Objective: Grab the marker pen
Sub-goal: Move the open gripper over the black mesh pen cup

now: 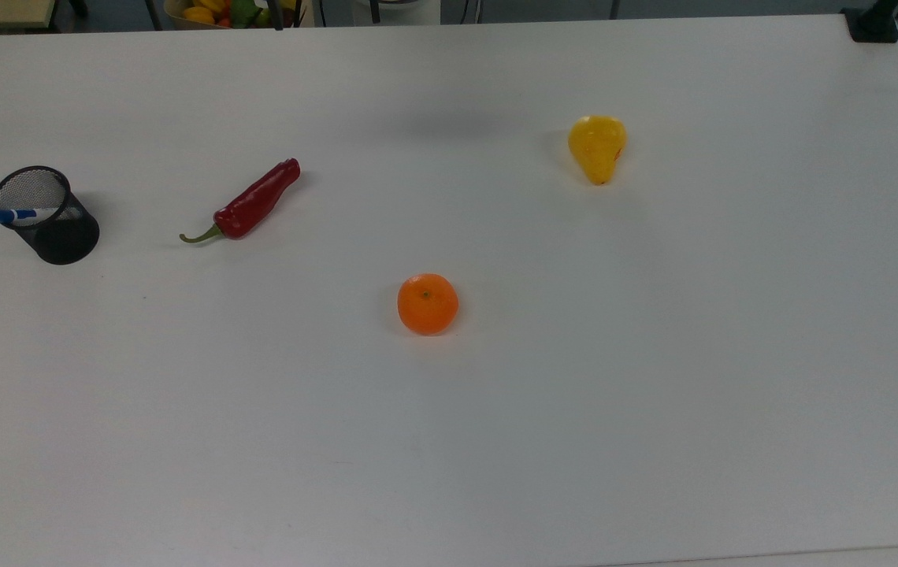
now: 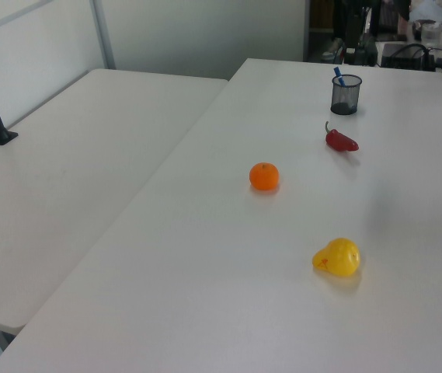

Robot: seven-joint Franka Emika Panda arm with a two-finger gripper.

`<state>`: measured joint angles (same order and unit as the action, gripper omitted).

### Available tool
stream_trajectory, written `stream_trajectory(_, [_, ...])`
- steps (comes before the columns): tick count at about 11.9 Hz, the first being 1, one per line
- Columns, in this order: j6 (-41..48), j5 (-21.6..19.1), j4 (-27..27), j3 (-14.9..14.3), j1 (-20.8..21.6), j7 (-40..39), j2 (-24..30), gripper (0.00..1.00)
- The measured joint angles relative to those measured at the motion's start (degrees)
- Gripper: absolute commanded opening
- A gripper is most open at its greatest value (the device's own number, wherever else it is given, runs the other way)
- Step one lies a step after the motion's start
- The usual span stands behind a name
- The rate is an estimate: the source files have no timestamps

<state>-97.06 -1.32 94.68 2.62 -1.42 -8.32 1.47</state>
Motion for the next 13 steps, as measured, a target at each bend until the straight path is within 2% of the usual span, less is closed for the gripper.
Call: stream_trajectory(13, [2.03,0.04,-0.71,-0.06,-0.21,-0.01,-0.25,1.0])
